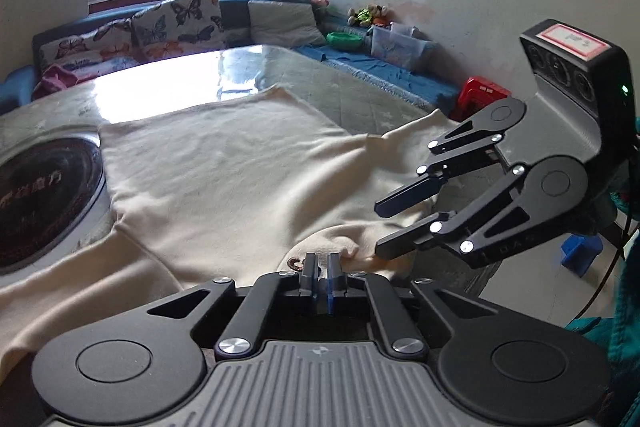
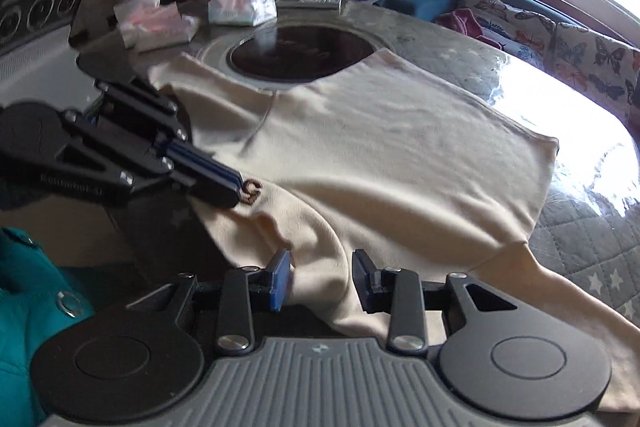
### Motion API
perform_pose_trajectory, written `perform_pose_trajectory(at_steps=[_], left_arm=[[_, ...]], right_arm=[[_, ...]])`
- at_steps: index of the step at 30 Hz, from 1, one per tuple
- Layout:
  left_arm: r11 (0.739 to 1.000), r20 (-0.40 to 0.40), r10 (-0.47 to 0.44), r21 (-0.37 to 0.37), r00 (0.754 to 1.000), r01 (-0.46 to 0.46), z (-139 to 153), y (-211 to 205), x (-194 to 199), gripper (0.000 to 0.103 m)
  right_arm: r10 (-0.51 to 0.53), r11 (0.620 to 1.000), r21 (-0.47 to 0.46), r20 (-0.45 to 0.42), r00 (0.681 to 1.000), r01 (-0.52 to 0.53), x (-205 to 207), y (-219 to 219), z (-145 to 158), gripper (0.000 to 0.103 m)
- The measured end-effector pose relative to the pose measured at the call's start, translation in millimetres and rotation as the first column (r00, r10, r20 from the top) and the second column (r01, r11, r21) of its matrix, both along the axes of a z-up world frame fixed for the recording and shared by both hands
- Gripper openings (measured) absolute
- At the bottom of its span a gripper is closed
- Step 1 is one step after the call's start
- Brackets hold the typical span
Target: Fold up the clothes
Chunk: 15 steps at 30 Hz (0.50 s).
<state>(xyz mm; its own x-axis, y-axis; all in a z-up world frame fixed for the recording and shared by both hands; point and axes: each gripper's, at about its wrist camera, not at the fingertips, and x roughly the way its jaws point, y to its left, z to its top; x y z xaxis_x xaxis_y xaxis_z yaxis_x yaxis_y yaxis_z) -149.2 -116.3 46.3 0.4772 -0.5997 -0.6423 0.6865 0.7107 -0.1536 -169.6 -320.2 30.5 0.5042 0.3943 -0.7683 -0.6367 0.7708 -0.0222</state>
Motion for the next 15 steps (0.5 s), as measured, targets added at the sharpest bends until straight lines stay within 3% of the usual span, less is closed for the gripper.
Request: perform_pose_trajectory(at_steps=[2, 5, 7, 15], left_arm=[[1.000, -0.005, -0.008, -0.002, 1.000, 0.008, -1, -1, 0, 0.005], [1.000, -0.004, -0.008, -0.013, 1.000, 0.008, 1, -1, 0, 0.005], [1.000, -0.006, -0.010, -0.021, 1.000, 0.010, 3, 2, 1, 0.005], [0.999, -0.017, -0.011, -0.040, 1.000, 0.010, 9, 7, 11, 0.007]], right_arm=[[-0.009, 1.000, -0.019, 0.011, 1.000, 0.010, -1, 1, -4, 0.031], [-0.008, 1.000, -0.026, -0.005, 1.000, 0.008, -2, 1, -6, 0.022], [0.000, 0.999, -0.040, 0.009, 1.000, 0.001, -6, 2, -5, 0.010], [0.058, 0.997, -0.057, -0.013, 0.998, -0.059, -22, -3, 4, 0.007]])
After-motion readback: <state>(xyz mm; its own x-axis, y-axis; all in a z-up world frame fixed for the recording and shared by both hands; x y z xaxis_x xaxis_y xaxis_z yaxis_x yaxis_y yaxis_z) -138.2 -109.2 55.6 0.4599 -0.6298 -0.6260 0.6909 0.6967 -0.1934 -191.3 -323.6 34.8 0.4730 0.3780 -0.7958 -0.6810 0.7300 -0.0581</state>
